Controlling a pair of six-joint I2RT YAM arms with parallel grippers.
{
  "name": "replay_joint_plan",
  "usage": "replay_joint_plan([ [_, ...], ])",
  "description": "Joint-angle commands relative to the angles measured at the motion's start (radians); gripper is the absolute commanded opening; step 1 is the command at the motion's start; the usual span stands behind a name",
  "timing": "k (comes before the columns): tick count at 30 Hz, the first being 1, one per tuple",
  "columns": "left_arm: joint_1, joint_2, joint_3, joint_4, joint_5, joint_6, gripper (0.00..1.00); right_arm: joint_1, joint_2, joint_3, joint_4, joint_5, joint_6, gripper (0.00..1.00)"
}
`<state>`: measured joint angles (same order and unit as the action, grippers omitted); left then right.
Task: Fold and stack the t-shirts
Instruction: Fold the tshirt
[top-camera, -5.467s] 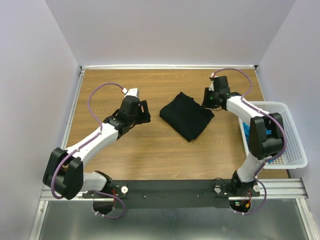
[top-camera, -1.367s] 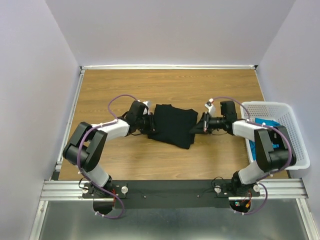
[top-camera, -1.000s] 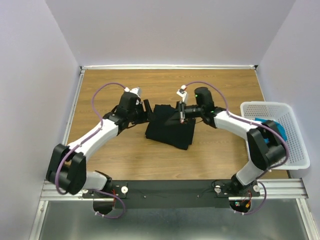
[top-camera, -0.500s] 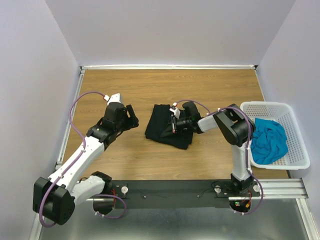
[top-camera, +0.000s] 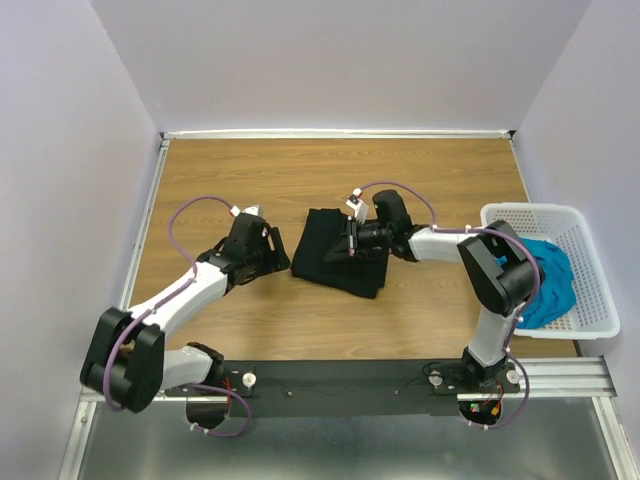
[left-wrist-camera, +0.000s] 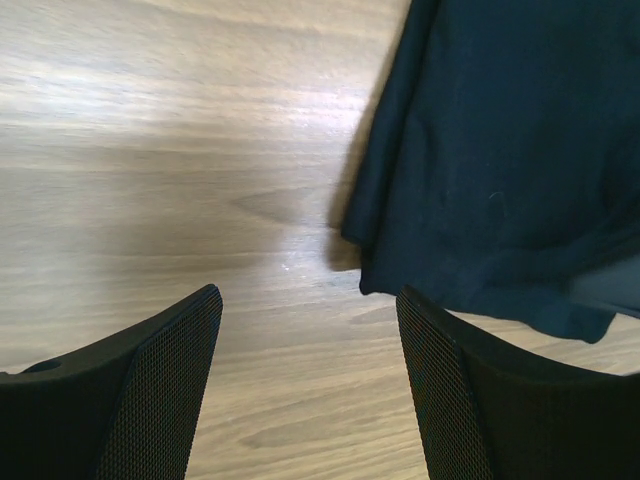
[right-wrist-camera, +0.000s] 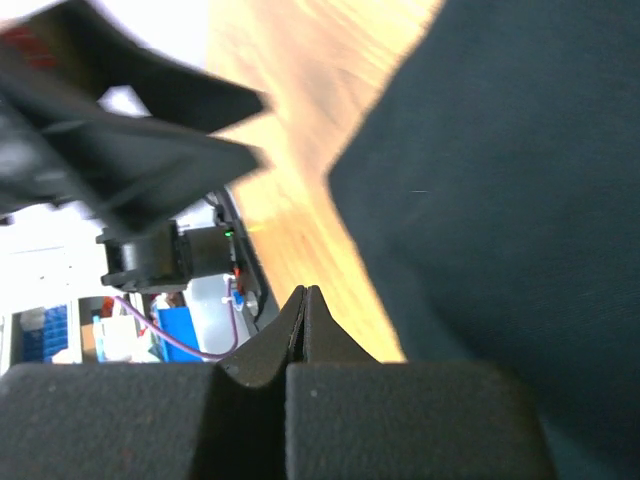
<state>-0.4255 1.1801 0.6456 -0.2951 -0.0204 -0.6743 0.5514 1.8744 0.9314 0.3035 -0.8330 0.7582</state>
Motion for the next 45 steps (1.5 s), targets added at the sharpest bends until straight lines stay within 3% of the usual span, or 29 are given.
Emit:
replay_joint_plan([
  [1,-0.035,0.110,0.049,0.096,0.048,-0.011,0.79,0.002,-0.078,-0.052,-0.041,0.015,-0.017,0.01],
  [8,-0.085,0.282,0.108,0.134,0.030,-0.028,0.76,-0.001,-0.083,-0.134,-0.037,0.034,-0.046,0.01],
  [14,-0.116,0.403,0.115,0.169,-0.004,-0.047,0.61,-0.016,-0.026,-0.186,-0.020,0.058,-0.094,0.00],
  [15,-0.116,0.429,0.115,0.169,-0.004,-0.050,0.58,-0.028,-0.017,-0.195,-0.014,0.057,-0.102,0.01],
  [17,-0.116,0.449,0.097,0.169,-0.018,-0.068,0.36,-0.056,0.012,-0.226,0.015,0.049,-0.103,0.01],
  [21,-0.117,0.432,0.046,0.180,-0.029,-0.100,0.15,-0.096,0.048,-0.264,0.022,0.046,-0.134,0.01],
  [24,-0.116,0.402,0.011,0.180,-0.041,-0.123,0.06,-0.100,0.037,-0.258,-0.013,0.043,-0.160,0.01],
  [28,-0.116,0.369,0.000,0.172,-0.042,-0.139,0.07,-0.100,-0.061,-0.214,-0.119,0.081,-0.194,0.01],
  [30,-0.114,0.349,-0.003,0.172,-0.038,-0.152,0.09,-0.100,-0.147,-0.177,-0.202,0.144,-0.212,0.08],
  [31,-0.116,0.343,-0.004,0.174,-0.038,-0.160,0.10,-0.100,-0.174,-0.163,-0.234,0.176,-0.215,0.18],
  [34,-0.117,0.320,-0.017,0.192,-0.024,-0.200,0.10,-0.100,-0.295,-0.116,-0.354,0.322,-0.221,0.38],
  [35,-0.117,0.314,-0.021,0.221,-0.013,-0.211,0.10,-0.100,-0.320,-0.106,-0.410,0.363,-0.220,0.50],
  [37,-0.122,0.319,-0.029,0.264,0.016,-0.244,0.11,-0.100,-0.375,-0.082,-0.461,0.477,-0.223,0.60],
  [41,-0.162,0.345,-0.008,0.289,0.071,-0.281,0.18,-0.099,-0.394,-0.037,-0.627,0.636,-0.209,0.67],
  [45,-0.197,0.342,0.005,0.290,0.065,-0.297,0.28,-0.087,-0.390,-0.045,-0.682,0.751,-0.180,0.68],
])
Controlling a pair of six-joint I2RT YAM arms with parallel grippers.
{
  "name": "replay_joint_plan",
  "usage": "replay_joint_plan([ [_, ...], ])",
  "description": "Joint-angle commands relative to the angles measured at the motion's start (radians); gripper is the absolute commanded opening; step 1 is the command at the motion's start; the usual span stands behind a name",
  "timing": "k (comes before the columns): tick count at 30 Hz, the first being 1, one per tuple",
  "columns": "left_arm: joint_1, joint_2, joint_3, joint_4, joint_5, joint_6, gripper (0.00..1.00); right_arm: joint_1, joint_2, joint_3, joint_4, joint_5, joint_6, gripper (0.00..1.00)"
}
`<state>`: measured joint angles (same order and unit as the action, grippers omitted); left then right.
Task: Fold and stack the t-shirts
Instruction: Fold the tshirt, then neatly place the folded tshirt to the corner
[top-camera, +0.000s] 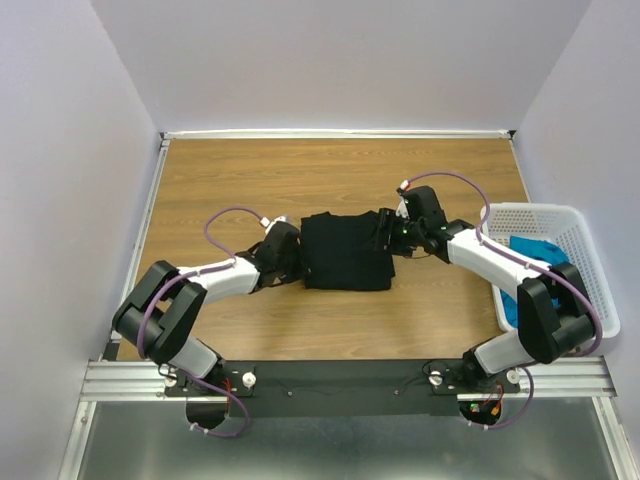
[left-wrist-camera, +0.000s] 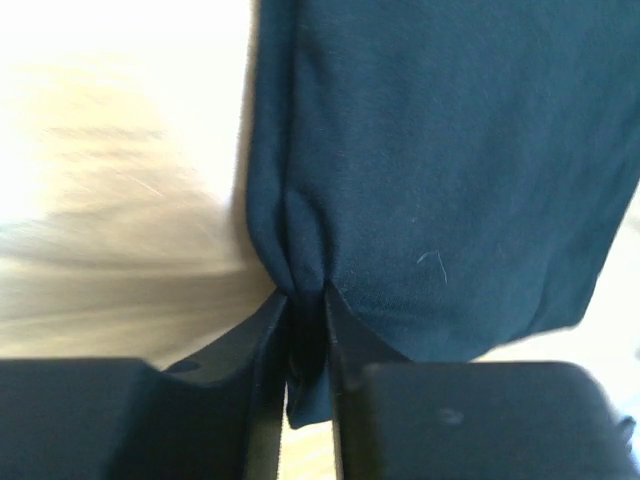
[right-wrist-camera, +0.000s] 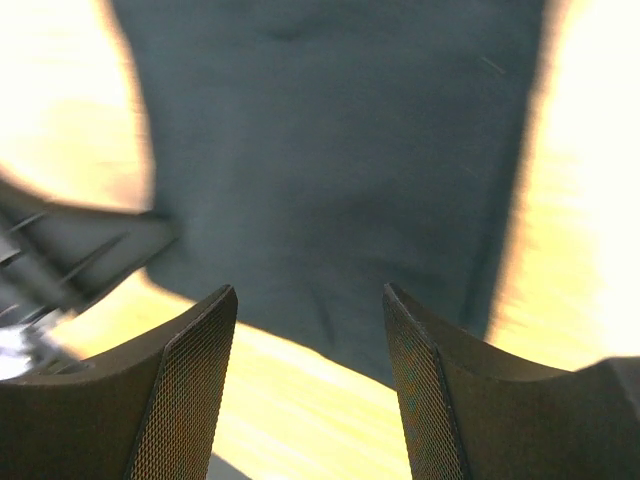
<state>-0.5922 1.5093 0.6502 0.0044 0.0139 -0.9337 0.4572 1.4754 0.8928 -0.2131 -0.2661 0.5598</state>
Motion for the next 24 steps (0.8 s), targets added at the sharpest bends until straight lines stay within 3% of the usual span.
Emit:
replay_joint_plan([
  [1,-0.031,0.008,-0.012,-0.017,0.021,-0.043,0.33,0.012,0.013,-0.008,-0.172,0.214,0.035,0.68],
  [3,-0.029,-0.023,-0.024,-0.026,0.009,-0.054,0.39,0.018,0.019,-0.009,-0.189,0.240,0.049,0.68],
  [5,-0.029,-0.052,-0.037,-0.044,-0.006,-0.057,0.51,0.020,0.029,-0.009,-0.200,0.269,0.063,0.68],
  [6,-0.029,-0.082,-0.040,-0.050,-0.043,-0.053,0.62,0.023,0.037,-0.006,-0.201,0.307,0.064,0.68],
  [10,-0.029,-0.158,-0.038,-0.109,-0.104,-0.037,0.84,0.026,0.084,0.015,-0.206,0.332,0.051,0.69],
  [24,0.040,-0.492,0.012,-0.360,-0.425,0.105,0.87,0.123,0.278,0.124,-0.207,0.361,0.060,0.68],
])
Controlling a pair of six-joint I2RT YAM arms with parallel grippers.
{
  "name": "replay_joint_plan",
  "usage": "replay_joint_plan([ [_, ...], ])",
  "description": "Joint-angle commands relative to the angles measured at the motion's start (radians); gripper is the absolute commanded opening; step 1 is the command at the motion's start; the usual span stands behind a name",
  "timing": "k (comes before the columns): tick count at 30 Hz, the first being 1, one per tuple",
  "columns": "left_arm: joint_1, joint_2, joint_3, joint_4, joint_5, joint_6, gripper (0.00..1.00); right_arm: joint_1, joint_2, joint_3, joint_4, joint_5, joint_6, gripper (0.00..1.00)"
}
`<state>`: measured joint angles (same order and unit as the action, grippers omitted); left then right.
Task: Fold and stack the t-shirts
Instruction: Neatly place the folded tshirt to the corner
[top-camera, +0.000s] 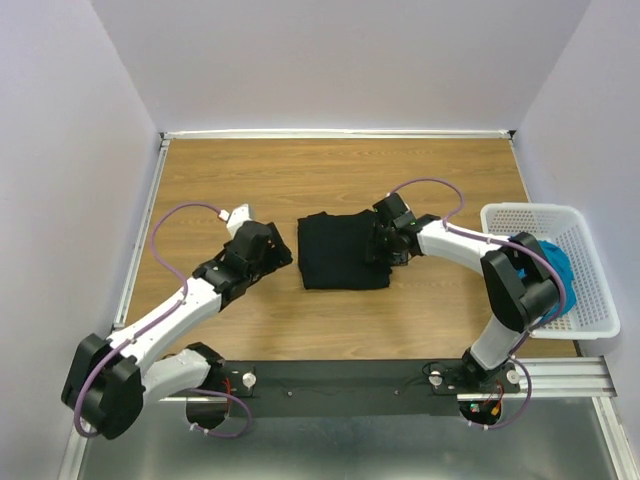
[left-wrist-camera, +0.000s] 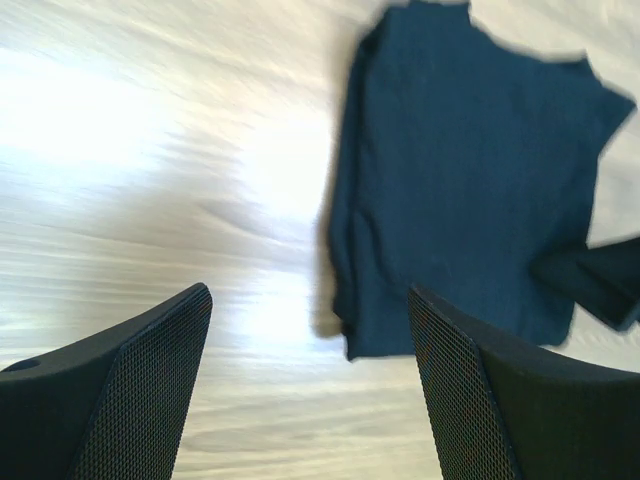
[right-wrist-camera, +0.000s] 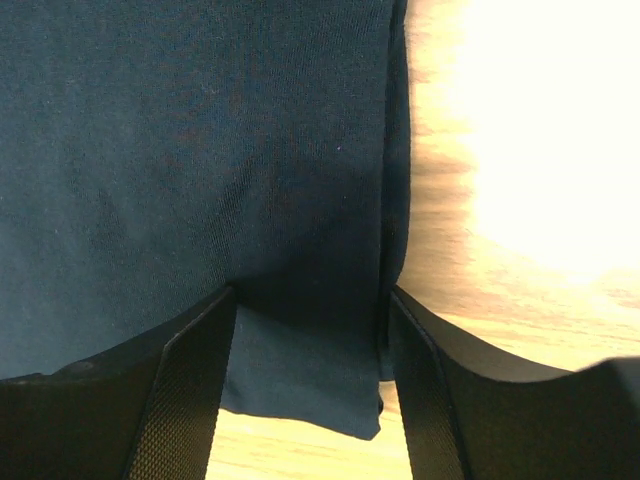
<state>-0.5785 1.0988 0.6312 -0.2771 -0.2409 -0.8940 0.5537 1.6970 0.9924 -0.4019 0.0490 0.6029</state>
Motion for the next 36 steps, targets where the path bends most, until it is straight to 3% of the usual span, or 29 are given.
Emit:
replay_joint_plan([
  [1,0.034,-0.099,0.035,-0.086,-0.184,0.075,0.87,0.031,0.065,0.028,-0.020,0.051,0.018,0.67],
  [5,0.080,-0.175,0.039,-0.086,-0.222,0.132,0.87,0.032,0.102,0.040,-0.038,0.124,0.020,0.55],
  [6,0.088,-0.188,0.045,-0.086,-0.224,0.141,0.87,0.032,0.107,0.045,-0.051,0.150,0.017,0.43],
  [7,0.101,-0.203,0.059,-0.089,-0.219,0.164,0.87,0.032,0.118,0.063,-0.055,0.205,0.005,0.38],
  [8,0.106,-0.208,0.067,-0.093,-0.221,0.171,0.87,0.032,0.122,0.074,-0.070,0.233,-0.009,0.23],
  [11,0.112,-0.231,0.087,-0.106,-0.253,0.188,0.87,0.009,0.151,0.142,-0.100,0.350,-0.072,0.01],
  [20,0.120,-0.327,0.087,-0.152,-0.290,0.234,0.87,-0.224,0.249,0.376,-0.107,0.630,-0.322,0.01],
  [24,0.120,-0.350,0.081,-0.171,-0.281,0.236,0.87,-0.325,0.392,0.552,-0.088,0.826,-0.481,0.00],
  [29,0.120,-0.369,0.081,-0.200,-0.262,0.224,0.86,-0.403,0.544,0.766,0.021,0.902,-0.678,0.01],
  [36,0.120,-0.413,0.090,-0.292,-0.158,0.124,0.86,-0.532,0.713,1.006,0.080,0.913,-0.779,0.00],
])
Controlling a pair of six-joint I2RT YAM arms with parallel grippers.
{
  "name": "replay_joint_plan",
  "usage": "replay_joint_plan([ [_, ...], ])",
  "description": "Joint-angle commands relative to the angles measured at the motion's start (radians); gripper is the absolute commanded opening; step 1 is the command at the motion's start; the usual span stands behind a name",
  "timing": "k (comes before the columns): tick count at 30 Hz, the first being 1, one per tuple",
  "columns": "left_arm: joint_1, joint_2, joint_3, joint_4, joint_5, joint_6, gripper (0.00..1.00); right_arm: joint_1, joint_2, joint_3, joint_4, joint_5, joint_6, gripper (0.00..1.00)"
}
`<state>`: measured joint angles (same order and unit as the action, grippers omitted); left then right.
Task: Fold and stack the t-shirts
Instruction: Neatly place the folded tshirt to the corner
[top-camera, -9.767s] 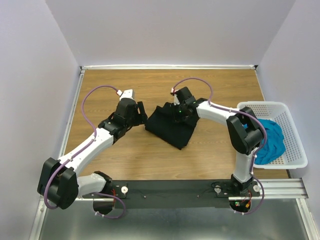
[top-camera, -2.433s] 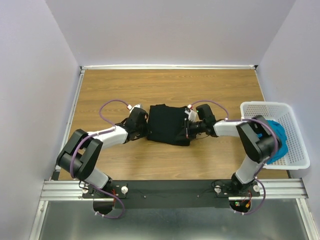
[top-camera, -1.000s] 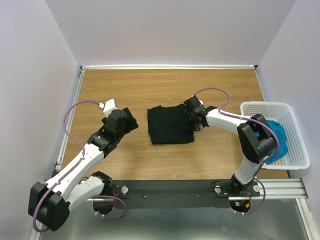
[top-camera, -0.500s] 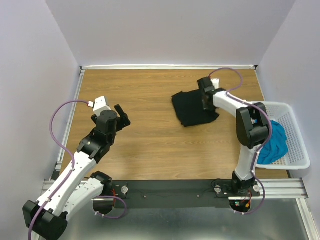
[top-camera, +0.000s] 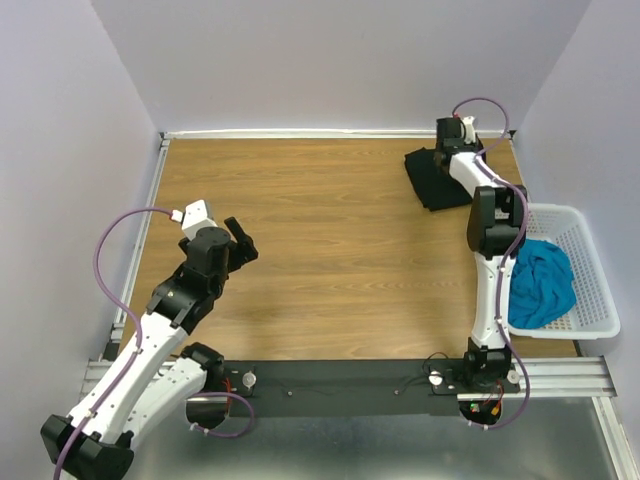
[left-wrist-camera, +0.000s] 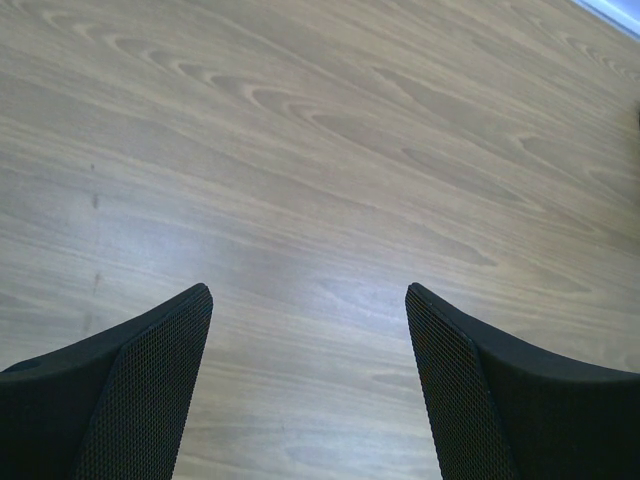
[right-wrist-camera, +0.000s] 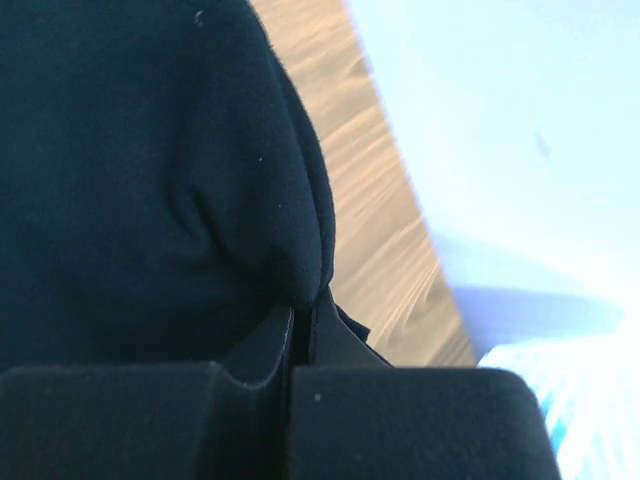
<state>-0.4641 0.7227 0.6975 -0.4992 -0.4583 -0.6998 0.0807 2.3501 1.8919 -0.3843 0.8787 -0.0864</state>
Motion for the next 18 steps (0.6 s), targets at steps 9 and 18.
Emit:
replay_joint_plan([
  [9,0.007,-0.017,0.076,-0.110,0.043,-0.064,0.86,-0.162,0.218,0.354,0.104,0.097,-0.159,0.01],
  [18,0.007,0.001,0.076,-0.101,0.056,-0.076,0.86,-0.220,0.256,0.383,0.130,0.135,-0.147,0.06],
])
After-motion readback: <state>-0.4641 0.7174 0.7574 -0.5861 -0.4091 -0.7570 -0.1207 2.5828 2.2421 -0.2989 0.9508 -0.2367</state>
